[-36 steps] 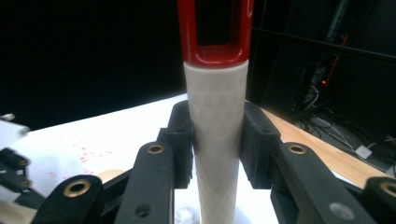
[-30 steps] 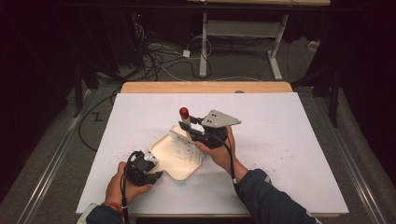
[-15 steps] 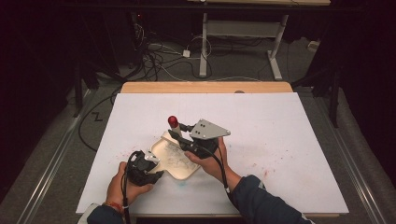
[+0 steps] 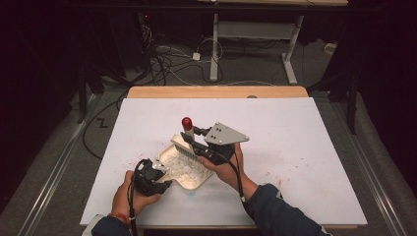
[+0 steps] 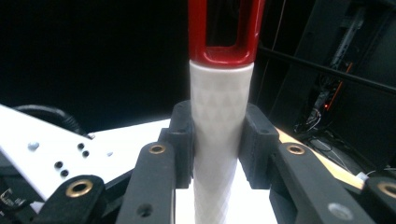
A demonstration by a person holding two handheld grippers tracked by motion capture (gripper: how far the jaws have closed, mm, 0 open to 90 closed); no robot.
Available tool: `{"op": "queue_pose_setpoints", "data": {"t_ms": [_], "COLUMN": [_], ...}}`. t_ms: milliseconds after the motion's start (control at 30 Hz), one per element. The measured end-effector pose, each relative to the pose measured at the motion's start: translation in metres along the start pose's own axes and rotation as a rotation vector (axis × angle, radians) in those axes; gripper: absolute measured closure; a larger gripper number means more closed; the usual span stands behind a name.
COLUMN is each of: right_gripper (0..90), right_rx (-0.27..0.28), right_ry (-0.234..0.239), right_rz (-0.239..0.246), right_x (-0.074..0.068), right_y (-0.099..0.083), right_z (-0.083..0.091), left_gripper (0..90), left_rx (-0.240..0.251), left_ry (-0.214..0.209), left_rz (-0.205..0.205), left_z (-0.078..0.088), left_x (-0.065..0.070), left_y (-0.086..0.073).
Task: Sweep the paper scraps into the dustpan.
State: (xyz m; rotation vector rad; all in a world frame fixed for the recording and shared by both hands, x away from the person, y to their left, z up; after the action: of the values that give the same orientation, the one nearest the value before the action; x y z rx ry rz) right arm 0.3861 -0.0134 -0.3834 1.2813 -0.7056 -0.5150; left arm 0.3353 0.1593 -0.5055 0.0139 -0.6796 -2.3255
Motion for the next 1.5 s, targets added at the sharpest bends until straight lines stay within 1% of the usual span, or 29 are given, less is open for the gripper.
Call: {"op": "queue_pose_setpoints", "data": {"t_ms": [33,67,100,233,333,367,400,433,467,500,567,633,667,733,800,833,933,1000,1033,1100,1167,1233,1300,1367,1500], "right_gripper": [70.0,70.0,70.0,70.0,70.0,70.0,70.0,70.0,70.0,70.0,70.0,70.0,70.0,70.0,70.0,70.0,69.9,70.0,70.0,70.0,70.0,69.9,69.9,69.9,69.9], "right_rx": [0.006,0.009,0.009,0.018,0.02,0.021,0.021,0.018,0.013,0.003,0.0,-0.007,-0.01,-0.012,-0.018,-0.02,-0.035,-0.052,-0.047,-0.053,-0.053,-0.062,-0.06,-0.055,-0.049], "right_ry": [-0.006,-0.023,-0.023,-0.05,-0.067,-0.067,-0.063,-0.057,-0.043,-0.017,-0.009,-0.001,-0.006,-0.02,-0.046,-0.064,-0.118,-0.127,-0.139,-0.148,-0.128,-0.088,-0.069,-0.022,0.047], "right_rz": [-0.001,-0.01,-0.01,-0.018,-0.03,-0.028,-0.036,-0.056,-0.069,-0.087,-0.089,-0.064,-0.059,-0.052,-0.06,-0.054,-0.009,0.009,0.014,0.025,0.028,0.003,0.007,-0.016,-0.024], "right_x": [0.003,0.01,0.01,0.026,0.034,0.036,0.038,0.039,0.039,0.037,0.035,0.032,0.031,0.034,0.04,0.043,0.049,0.051,0.052,0.052,0.048,0.042,0.034,0.027,0.011], "right_y": [0.002,0.005,0.005,0.01,0.011,0.01,0.01,0.009,0.008,0.006,0.004,0.002,0.0,-0.004,-0.008,-0.009,-0.015,-0.02,-0.021,-0.021,-0.02,-0.02,-0.019,-0.017,-0.013], "right_z": [0.001,0.003,0.003,0.009,0.015,0.016,0.018,0.019,0.019,0.02,0.02,0.019,0.018,0.014,0.008,0.005,-0.007,-0.014,-0.017,-0.02,-0.022,-0.023,-0.026,-0.026,-0.02], "left_gripper": [63.6,63.6,63.6,63.6,63.5,63.6,63.6,63.6,63.6,63.6,63.6,63.5,63.6,63.6,63.6,63.5,63.5,63.6,63.5,63.6,63.6,63.6,63.5,63.5,63.5], "left_rx": [-0.002,-0.004,-0.005,-0.005,-0.007,-0.009,-0.011,-0.01,-0.012,-0.011,-0.01,-0.008,-0.006,-0.006,-0.008,-0.009,-0.011,-0.015,-0.016,-0.016,-0.017,-0.015,-0.009,-0.008,-0.006], "left_ry": [-0.001,0.0,-0.001,-0.002,-0.003,-0.004,-0.003,-0.001,0.0,0.0,-0.001,0.0,-0.002,-0.007,-0.009,-0.009,-0.008,-0.012,-0.015,-0.02,-0.023,-0.029,-0.033,-0.032,-0.032], "left_rz": [-0.001,-0.001,0.0,0.002,0.002,0.001,0.001,0.002,0.002,0.003,0.005,0.009,0.013,0.015,0.017,0.018,0.021,0.02,0.022,0.025,0.026,0.03,0.037,0.039,0.039], "left_z": [0.0,0.0,0.0,0.0,0.0,0.0,0.0,0.0,0.0,0.0,0.0,0.0,0.0,0.0,0.001,0.001,0.003,0.003,0.003,0.003,0.003,0.003,0.003,0.003,0.003], "left_x": [0.0,0.0,0.0,0.0,0.0,0.0,0.0,0.0,0.0,0.0,0.0,0.0,0.0,-0.001,-0.002,-0.002,-0.004,-0.005,-0.005,-0.006,-0.006,-0.007,-0.008,-0.008,-0.008], "left_y": [0.0,0.0,0.0,0.0,-0.001,-0.001,-0.001,0.0,-0.001,-0.001,-0.001,-0.001,-0.001,-0.002,-0.002,-0.003,-0.003,-0.004,-0.004,-0.004,-0.004,-0.004,-0.004,-0.004,-0.004]}}
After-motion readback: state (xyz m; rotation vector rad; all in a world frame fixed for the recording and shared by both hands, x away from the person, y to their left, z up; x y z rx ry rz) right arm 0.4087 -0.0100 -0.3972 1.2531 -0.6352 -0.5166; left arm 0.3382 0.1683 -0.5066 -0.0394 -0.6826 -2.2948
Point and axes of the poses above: each handheld gripper's, and its own axes: z roughly backward along the jaws, y roughly out of its top, x roughly to its right, the point moved 5 cm from there along -z, roughly forward along the jaws, and after that the axes turned 12 degrees about -y, right-handed, at the moved point
